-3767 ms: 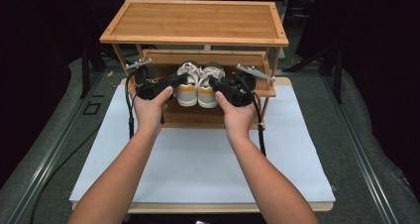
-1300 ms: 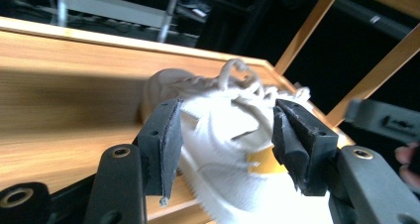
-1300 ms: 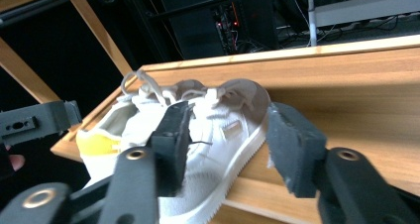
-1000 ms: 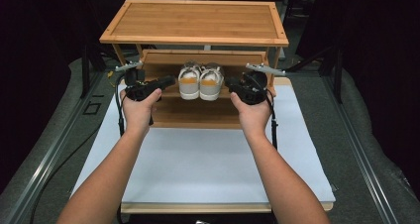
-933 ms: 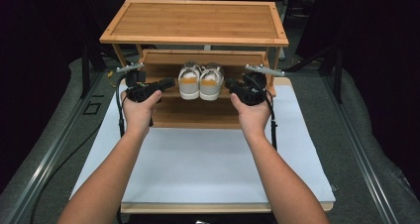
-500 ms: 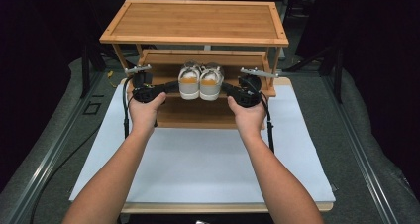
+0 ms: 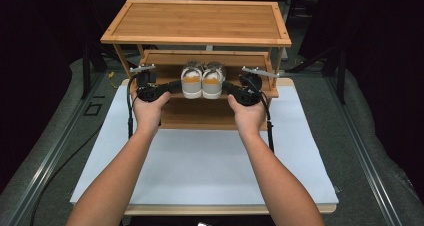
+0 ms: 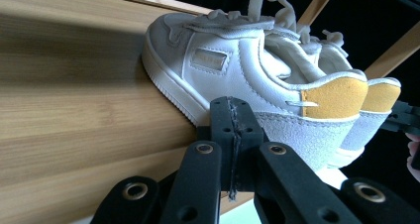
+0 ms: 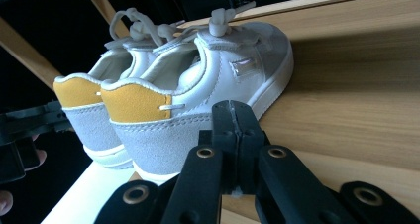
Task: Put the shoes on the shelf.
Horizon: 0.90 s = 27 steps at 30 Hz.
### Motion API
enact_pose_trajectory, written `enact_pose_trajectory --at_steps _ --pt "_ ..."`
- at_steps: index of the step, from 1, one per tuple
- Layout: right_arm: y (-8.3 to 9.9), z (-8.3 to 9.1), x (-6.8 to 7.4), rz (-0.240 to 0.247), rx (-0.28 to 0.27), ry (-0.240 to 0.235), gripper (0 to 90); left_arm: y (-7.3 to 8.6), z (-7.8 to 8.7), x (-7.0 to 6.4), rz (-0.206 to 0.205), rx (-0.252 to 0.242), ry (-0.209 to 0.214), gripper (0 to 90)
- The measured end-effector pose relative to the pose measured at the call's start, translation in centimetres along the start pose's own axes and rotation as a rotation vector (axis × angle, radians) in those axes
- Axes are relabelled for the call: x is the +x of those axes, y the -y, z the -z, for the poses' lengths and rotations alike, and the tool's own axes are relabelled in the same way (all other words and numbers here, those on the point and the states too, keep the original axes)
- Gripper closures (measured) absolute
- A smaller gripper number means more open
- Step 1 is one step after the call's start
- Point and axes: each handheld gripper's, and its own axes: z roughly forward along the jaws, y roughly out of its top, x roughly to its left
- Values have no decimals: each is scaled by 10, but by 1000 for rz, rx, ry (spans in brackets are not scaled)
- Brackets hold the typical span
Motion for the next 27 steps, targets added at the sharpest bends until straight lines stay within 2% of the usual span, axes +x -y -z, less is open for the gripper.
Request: enact_pose_trajectory --at_steps 5,8,10,11,13,15,18,19,21,24,25,26,27 --pt "-3 -7 -2 -12 -15 3 900 -6 -7 2 -13 6 -19 900" --pt "-6 -11 -3 -9 1 37 900 -7 -11 4 -12 0 -22 900" --pt "-7 -15 -3 -14 -24 42 900 -8 -13 5 -9 -3 -28 900" --pt "-8 -15 -4 -16 -13 32 900 -9 -15 5 -7 -5 -28 900" --pt "-8 -18 -4 -21 -22 42 900 -10 -16 6 4 -4 -31 900" --pt "-10 -18 -3 -13 -10 57 900 -12 -18 6 -8 3 -40 900" --pt "-11 -20 -3 -17 -7 57 900 -15 -20 6 -15 9 -59 900" --pt "-10 -22 -4 -26 -22 47 900 -16 -21 7 -17 13 -64 900" --pt "-11 -24 -5 -35 -24 48 900 -16 -23 7 -9 5 -67 900" --pt "-13 -26 -6 -25 -14 48 900 -17 -25 8 0 1 -66 900" --pt "-15 -26 -5 -20 4 69 900 -17 -25 8 2 -1 -65 900" --pt "-15 -28 -6 -17 -11 61 900 -17 -26 9 3 0 -66 900" --pt "-16 -27 -6 -15 12 71 900 -17 -26 8 4 2 -68 900"
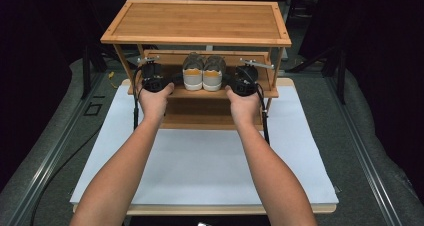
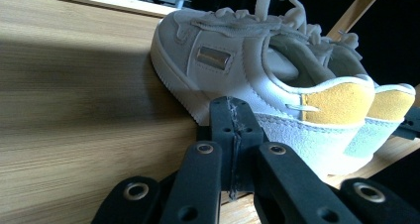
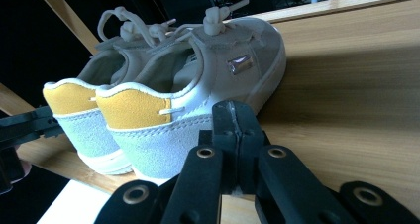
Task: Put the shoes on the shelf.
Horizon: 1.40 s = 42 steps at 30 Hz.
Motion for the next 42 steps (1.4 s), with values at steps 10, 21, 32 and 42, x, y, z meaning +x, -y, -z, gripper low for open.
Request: enact_pose_trajectory --at_steps 10,21,32,42 --pt "-3 -8 -2 1 -8 18 900 -2 -6 1 1 2 -14 900" --pt "-2 -11 -3 -1 -23 19 900 -4 -8 2 -3 9 -19 900" --pt "-1 -8 1 18 -23 31 900 -1 -2 1 -9 9 -1 899" --pt "5 7 4 46 -23 -11 882 1 16 -6 -46 -2 40 897"
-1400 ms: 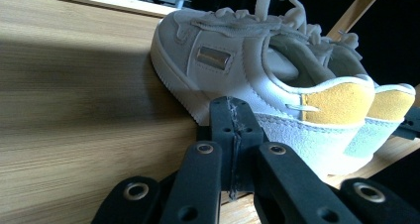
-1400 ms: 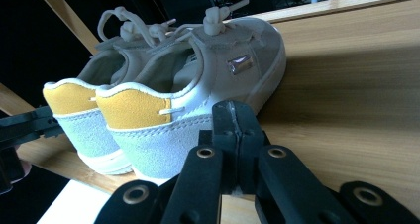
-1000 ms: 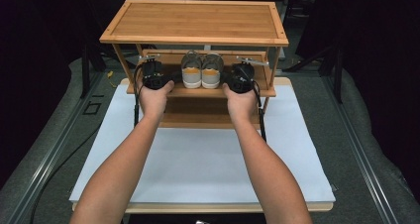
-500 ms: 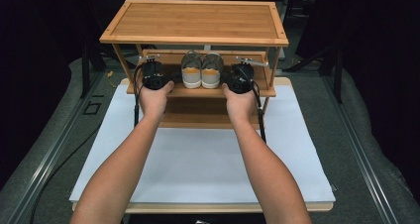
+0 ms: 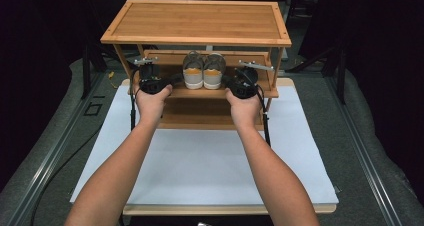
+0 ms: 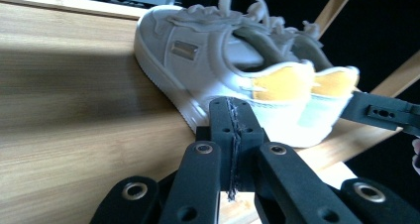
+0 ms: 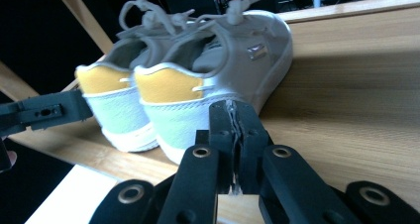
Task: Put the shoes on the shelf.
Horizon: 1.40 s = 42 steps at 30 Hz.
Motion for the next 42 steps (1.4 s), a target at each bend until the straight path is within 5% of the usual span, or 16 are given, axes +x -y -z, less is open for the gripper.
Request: enact_pose_trajectory --at_steps 23,42 --pt "6 55 16 104 -3 -39 858 7 52 -29 -72 -12 86 869" --pt "36 93 6 91 3 -92 847 54 91 -17 -90 6 121 870"
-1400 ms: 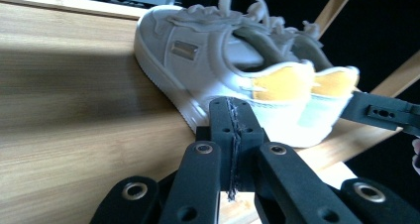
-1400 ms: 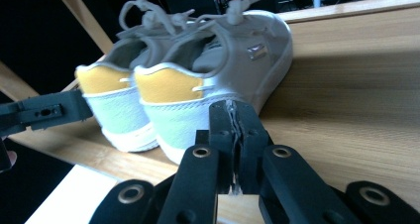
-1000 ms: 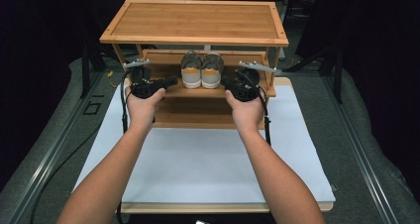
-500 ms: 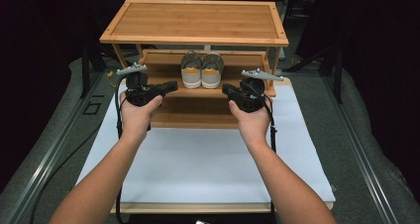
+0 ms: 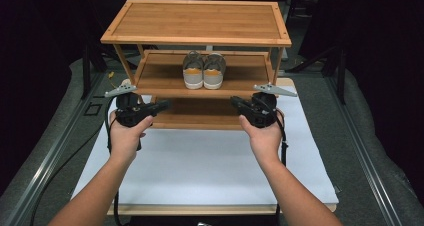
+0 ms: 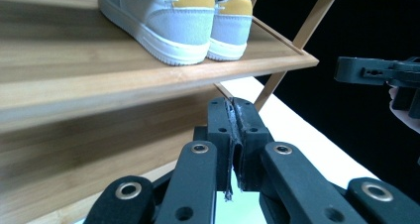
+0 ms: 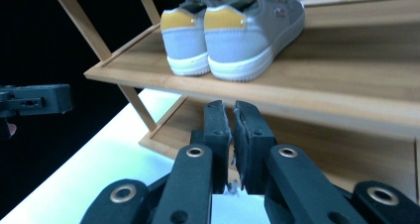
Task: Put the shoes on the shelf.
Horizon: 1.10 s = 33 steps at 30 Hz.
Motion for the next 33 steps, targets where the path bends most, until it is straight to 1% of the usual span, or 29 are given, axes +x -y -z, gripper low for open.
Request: enact_pose_trajectory --at_steps 2,4,7,9,10,13,16,19,21,22,24,25,27,29,31,33 --pt "5 4 -1 6 12 -3 847 5 4 -1 -14 6 -3 869" --pt "9 7 -1 19 10 6 847 10 6 -1 -29 16 -5 870" --pt "17 10 -3 13 24 6 847 16 8 0 -28 28 4 866" --pt "22 10 -3 26 37 10 844 21 9 2 -22 34 6 865" --pt "26 11 -4 26 31 11 842 24 9 2 -20 37 4 865" --pt "37 9 -6 26 58 26 837 34 8 4 -15 44 1 861" --pt "48 8 -10 9 75 25 835 43 8 6 -20 56 -7 856" --pt "56 9 -13 -10 68 21 836 52 9 7 -24 69 -10 843" --pt "62 10 -14 -13 80 25 836 59 9 8 -35 82 -16 833" --pt "66 10 -15 -14 68 27 836 62 10 8 -32 85 -18 831" --pt "73 11 -16 -9 69 33 834 69 10 9 -29 88 -16 827" --pt "76 13 -16 -14 78 30 833 72 10 9 -25 93 -10 825" --pt "83 14 -16 -18 62 30 828 79 10 9 -20 98 -6 817" --pt "89 17 -15 -7 56 37 822 85 9 8 -23 102 -3 804" --pt "94 19 -15 -7 60 33 815 91 9 8 -25 107 -4 790" --pt "99 21 -15 -20 53 31 808 98 7 8 -25 111 -3 773"
